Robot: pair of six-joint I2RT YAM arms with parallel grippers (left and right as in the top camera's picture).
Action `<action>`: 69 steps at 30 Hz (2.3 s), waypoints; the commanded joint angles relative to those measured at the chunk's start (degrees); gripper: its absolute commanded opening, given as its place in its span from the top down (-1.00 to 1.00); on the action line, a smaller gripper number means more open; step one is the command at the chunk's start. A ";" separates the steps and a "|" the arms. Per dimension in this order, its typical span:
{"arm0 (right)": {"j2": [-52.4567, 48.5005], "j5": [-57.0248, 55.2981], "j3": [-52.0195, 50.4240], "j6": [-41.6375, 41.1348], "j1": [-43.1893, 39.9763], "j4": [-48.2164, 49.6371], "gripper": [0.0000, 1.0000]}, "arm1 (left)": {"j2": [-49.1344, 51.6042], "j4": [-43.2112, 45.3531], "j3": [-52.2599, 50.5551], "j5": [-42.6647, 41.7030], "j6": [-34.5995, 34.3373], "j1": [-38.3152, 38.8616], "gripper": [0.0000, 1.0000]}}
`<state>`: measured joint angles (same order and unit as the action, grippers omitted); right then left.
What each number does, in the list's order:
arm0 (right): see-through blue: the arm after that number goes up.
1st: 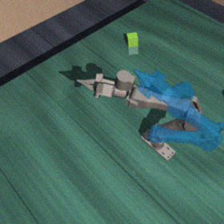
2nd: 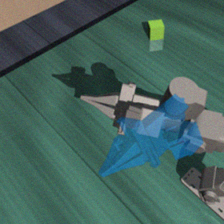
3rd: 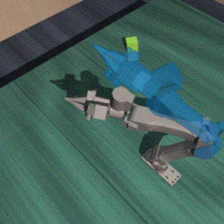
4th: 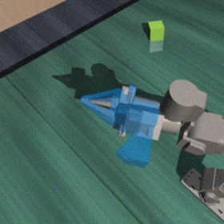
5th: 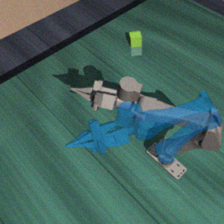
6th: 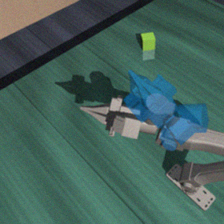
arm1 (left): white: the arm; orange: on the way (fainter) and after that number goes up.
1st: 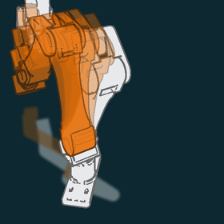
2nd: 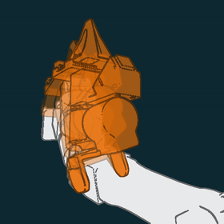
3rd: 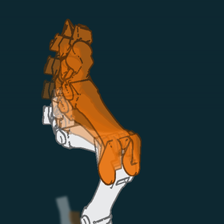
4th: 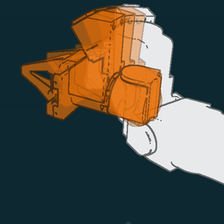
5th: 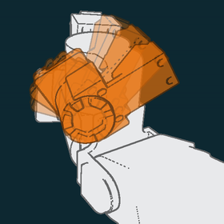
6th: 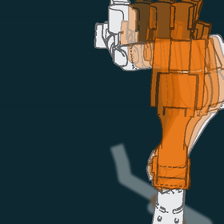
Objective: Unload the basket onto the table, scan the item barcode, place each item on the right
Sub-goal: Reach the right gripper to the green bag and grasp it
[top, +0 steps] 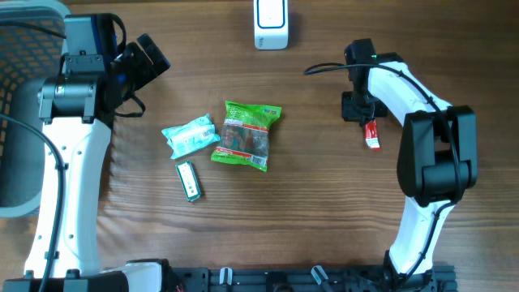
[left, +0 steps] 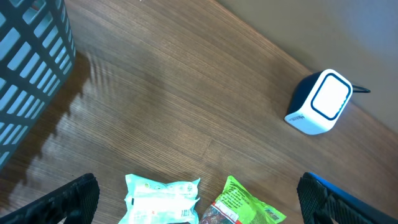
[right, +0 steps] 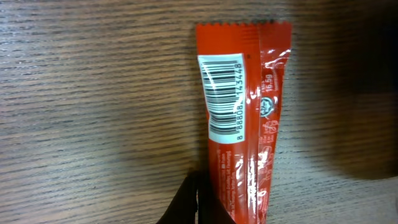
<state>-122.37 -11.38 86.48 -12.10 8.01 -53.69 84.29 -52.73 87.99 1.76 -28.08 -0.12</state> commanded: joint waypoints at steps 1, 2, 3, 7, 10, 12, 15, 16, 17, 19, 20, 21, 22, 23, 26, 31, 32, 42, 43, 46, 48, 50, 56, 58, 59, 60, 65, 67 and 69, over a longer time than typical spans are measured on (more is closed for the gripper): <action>1.33 13.64 3.02 5.99 -0.15 -0.04 0.84 | -1.03 0.13 0.85 -0.24 1.09 -0.26 -1.00; 2.21 18.88 3.58 6.29 0.02 -0.22 0.76 | -1.03 0.13 0.85 -0.24 1.09 -0.26 -1.00; 3.28 24.57 4.04 6.29 0.22 -0.44 0.70 | -1.03 0.13 0.85 -0.24 1.09 -0.26 -1.00; 7.50 40.72 4.28 6.08 1.90 -0.57 0.13 | -1.03 0.13 0.85 -0.24 1.09 -0.26 -1.00; 8.59 44.85 4.26 3.76 4.52 -0.35 -0.17 | -1.03 0.13 0.85 -0.24 1.09 -0.26 -1.00; 8.33 44.48 3.67 1.49 6.71 0.87 -0.21 | -1.03 0.13 0.85 -0.24 1.09 -0.26 -1.00; 8.24 42.14 0.44 -3.58 10.78 6.58 -0.13 | -1.03 0.13 0.85 -0.24 1.09 -0.26 -1.00; 8.24 41.35 -0.50 -4.74 11.91 8.52 -0.08 | -1.03 0.13 0.85 -0.24 1.09 -0.26 -1.00; 8.24 40.89 -2.16 -5.31 13.97 12.07 -0.01 | -1.03 0.13 0.85 -0.24 1.09 -0.26 -1.00; 8.24 40.30 -4.68 -5.51 17.33 18.56 0.15 | -1.03 0.13 0.85 -0.24 1.09 -0.26 -1.00; 8.24 37.83 -6.10 -5.64 19.19 22.03 0.21 | -1.03 0.13 0.85 -0.24 1.09 -0.26 -1.00; 8.22 34.07 -7.15 -6.45 20.79 24.61 0.28 | -1.03 0.13 0.85 -0.24 1.09 -0.26 -1.00; 8.13 30.53 -7.85 -7.28 22.01 26.10 0.42 | -1.03 0.13 0.85 -0.24 1.09 -0.26 -1.00; 7.96 25.31 -8.70 -8.57 23.56 27.41 0.54 | -1.03 0.13 0.85 -0.24 1.09 -0.26 -1.00; 7.30 12.33 -11.41 -13.33 27.41 29.42 0.75 | -1.03 0.13 0.85 -0.24 1.09 -0.26 -1.00; 6.43 9.64 -15.67 -15.17 29.16 32.96 0.66 | -1.03 0.13 0.85 -0.24 1.09 -0.26 -1.00; 6.25 9.66 -16.00 -15.69 29.16 33.07 0.53 | -1.03 0.13 0.85 -0.24 1.09 -0.26 -1.00; 15.41 20.31 -8.98 -7.17 28.98 31.61 -0.71 | -1.03 0.13 0.85 -0.24 1.09 -0.26 -1.00; 17.31 19.91 -8.79 -7.23 28.98 31.34 -0.77 | -1.03 0.13 0.85 -0.24 1.09 -0.26 -1.00; 20.57 18.01 -8.81 -7.58 28.98 29.79 -0.77 | -1.03 0.13 0.85 -0.24 1.09 -0.26 -1.00; 20.50 17.79 -8.94 -7.56 29.00 28.52 -0.77 | -1.03 0.13 0.85 -0.24 1.09 -0.26 -1.00; 19.56 17.20 -9.70 -7.43 28.98 28.33 -0.76 | -1.03 0.13 0.85 -0.24 1.09 -0.26 -1.00; 13.25 14.86 -10.43 -9.49 25.88 26.77 -0.77 | -1.03 0.13 0.85 -0.24 1.09 -0.26 -1.00; 10.95 17.42 -10.40 -9.49 24.41 27.12 -0.76 | -1.03 0.13 0.85 -0.24 1.09 -0.26 -1.00; 9.31 19.19 -10.43 -9.51 23.47 27.30 -0.77 | -1.03 0.13 0.85 -0.24 1.09 -0.26 -1.00; 7.96 20.37 -10.43 -9.51 22.82 27.54 -0.76 | -1.03 0.13 0.85 -0.24 1.09 -0.26 -1.00; 1.09 28.02 -10.43 -6.80 22.10 31.98 -0.75 | -1.03 0.13 0.85 -0.24 1.09 -0.26 -1.00; -0.98 30.10 -10.43 -6.29 22.45 32.35 -0.52 | -1.03 0.13 0.85 -0.24 1.09 -0.26 -1.00; -0.68 30.05 -10.43 -5.90 22.34 31.39 0.31 | -1.03 0.13 0.85 -0.24 1.09 -0.26 -1.00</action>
<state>-119.13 13.82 77.08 -19.18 29.63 -20.67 84.29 -52.75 87.99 1.78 -28.08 -0.12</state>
